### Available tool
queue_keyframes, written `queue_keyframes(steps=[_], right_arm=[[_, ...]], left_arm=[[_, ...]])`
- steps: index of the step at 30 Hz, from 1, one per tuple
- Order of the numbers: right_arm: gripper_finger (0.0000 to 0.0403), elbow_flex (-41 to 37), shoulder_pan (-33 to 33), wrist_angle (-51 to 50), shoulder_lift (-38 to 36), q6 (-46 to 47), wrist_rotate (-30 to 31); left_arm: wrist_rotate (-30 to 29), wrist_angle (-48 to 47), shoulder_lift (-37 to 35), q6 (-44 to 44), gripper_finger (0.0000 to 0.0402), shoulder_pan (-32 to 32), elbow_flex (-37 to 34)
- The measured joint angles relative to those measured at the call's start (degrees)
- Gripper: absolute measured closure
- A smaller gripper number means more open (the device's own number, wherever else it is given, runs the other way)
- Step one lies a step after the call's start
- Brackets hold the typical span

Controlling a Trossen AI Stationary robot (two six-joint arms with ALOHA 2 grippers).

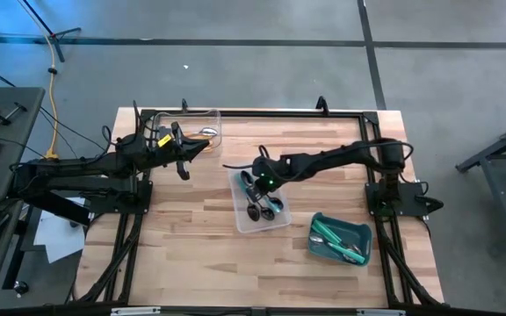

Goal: Sort silverware by color (type)
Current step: Put the blue spoon into the white transparent bin, then return to Home Position

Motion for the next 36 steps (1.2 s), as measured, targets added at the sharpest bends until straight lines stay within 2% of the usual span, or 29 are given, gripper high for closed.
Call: queue_keyframes(steps=[15, 29, 36], right_arm=[[0.0400, 0.1, -0.1, -0.5, 1.9, 3.3, 2.4], [0.0368, 0.0, -0.1, -0.5, 1.9, 3.4, 2.4], [0.0331, 0.0, -0.1, -0.4, 2.0, 2.9, 2.2]], left_arm=[[-0.3, -0.1, 0.0, 0.0, 0.0401, 0.0, 0.0], [-0.4, -0.1, 0.0, 0.0, 0.0401, 0.0, 0.0], [-0.4, -0.1, 0.0, 0.0, 0.0401, 0.0, 0.0]])
